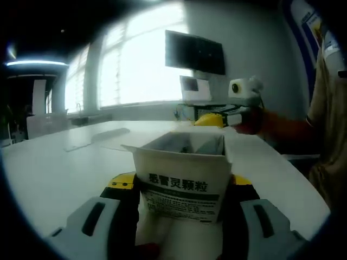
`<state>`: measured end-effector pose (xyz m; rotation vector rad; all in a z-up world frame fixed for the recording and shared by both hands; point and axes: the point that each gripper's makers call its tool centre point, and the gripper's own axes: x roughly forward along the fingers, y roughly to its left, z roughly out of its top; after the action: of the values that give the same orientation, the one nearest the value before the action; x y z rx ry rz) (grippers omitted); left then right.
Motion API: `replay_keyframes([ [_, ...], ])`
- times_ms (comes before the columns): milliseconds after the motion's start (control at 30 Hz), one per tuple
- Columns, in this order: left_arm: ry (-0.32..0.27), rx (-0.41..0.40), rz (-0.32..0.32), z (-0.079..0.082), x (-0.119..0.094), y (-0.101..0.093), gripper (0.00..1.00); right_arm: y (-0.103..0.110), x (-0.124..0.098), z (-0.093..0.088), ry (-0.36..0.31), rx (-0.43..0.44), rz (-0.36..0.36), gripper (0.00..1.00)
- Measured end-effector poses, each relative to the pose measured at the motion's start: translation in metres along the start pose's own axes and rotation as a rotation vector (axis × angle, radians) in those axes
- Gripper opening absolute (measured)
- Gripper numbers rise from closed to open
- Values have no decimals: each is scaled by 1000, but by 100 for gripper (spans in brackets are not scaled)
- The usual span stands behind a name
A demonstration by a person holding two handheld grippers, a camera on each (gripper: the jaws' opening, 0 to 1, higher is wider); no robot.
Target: Take out ganmaoling bag from box put it on table
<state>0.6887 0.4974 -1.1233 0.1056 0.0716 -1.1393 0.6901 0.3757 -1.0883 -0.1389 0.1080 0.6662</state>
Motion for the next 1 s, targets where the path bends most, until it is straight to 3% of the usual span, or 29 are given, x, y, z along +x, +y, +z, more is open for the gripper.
replay_keyframes([
  [300,1,-2,1,0,0,0,51,23,-16,-12,-7,-3,46,0],
  [667,3,-6,2,0,0,0,51,29,-34,-22,-31,-10,40,0],
  [1000,3,-6,1,0,0,0,51,32,-40,-22,-81,40,92,0],
])
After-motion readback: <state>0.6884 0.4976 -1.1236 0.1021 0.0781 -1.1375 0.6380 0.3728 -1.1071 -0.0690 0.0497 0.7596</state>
